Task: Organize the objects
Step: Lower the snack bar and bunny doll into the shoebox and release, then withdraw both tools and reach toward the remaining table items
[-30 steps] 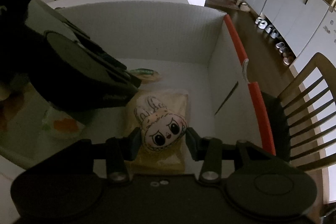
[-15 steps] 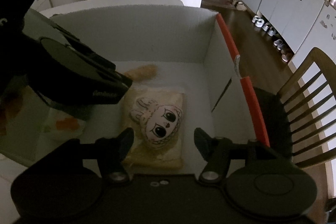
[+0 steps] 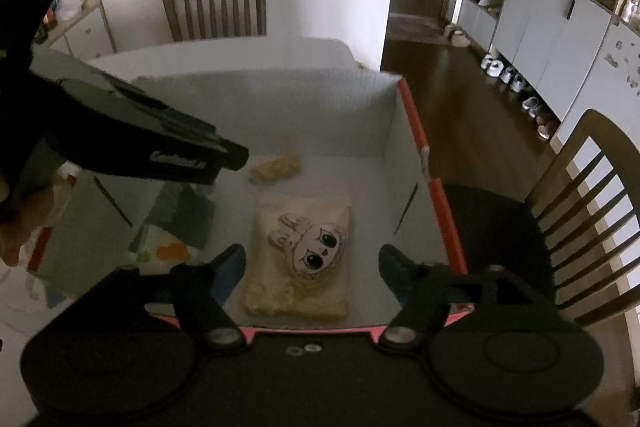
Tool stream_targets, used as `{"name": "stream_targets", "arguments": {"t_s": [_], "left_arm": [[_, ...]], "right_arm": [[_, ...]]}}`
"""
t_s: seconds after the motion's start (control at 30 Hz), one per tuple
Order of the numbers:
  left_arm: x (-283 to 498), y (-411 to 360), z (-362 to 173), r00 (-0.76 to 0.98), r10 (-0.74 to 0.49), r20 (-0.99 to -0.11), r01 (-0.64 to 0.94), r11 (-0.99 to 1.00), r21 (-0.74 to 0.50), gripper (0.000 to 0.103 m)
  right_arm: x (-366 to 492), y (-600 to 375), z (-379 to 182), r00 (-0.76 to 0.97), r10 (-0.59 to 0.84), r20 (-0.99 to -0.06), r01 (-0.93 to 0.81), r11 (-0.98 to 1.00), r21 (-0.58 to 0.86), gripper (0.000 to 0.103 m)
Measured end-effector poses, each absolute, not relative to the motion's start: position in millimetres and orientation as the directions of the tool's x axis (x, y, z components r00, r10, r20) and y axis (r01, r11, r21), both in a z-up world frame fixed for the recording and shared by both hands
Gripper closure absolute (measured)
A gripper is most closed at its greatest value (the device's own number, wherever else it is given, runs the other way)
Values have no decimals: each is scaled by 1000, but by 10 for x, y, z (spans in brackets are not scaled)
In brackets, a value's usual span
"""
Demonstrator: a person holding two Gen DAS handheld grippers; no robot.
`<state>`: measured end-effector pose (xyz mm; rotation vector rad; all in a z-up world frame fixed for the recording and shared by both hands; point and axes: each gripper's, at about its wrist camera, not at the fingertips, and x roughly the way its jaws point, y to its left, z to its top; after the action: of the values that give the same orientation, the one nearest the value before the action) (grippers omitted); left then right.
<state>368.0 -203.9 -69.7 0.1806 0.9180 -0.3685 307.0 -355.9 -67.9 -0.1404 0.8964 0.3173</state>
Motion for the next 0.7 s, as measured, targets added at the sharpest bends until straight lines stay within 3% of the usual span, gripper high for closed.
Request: {"name": "stream_targets", "arguments": {"t_s": [0.07, 0.1, 0.7], "left_arm": [[3604, -1991, -617, 568, -239, -788, 379, 926, -8, 40], [3565, -1981, -578, 580, -243, -777, 378, 926, -7, 37], [2879, -1364, -130, 640, -307, -704, 363, 929, -74, 37]], "right_arm": [[3034, -3569, -603, 591, 218, -777, -326, 945, 17, 28], [3019, -3577, -571, 596, 221, -772, -327, 945, 18, 28], [2602, -3323, -161, 660, 249, -708, -322, 946, 33, 22]]}}
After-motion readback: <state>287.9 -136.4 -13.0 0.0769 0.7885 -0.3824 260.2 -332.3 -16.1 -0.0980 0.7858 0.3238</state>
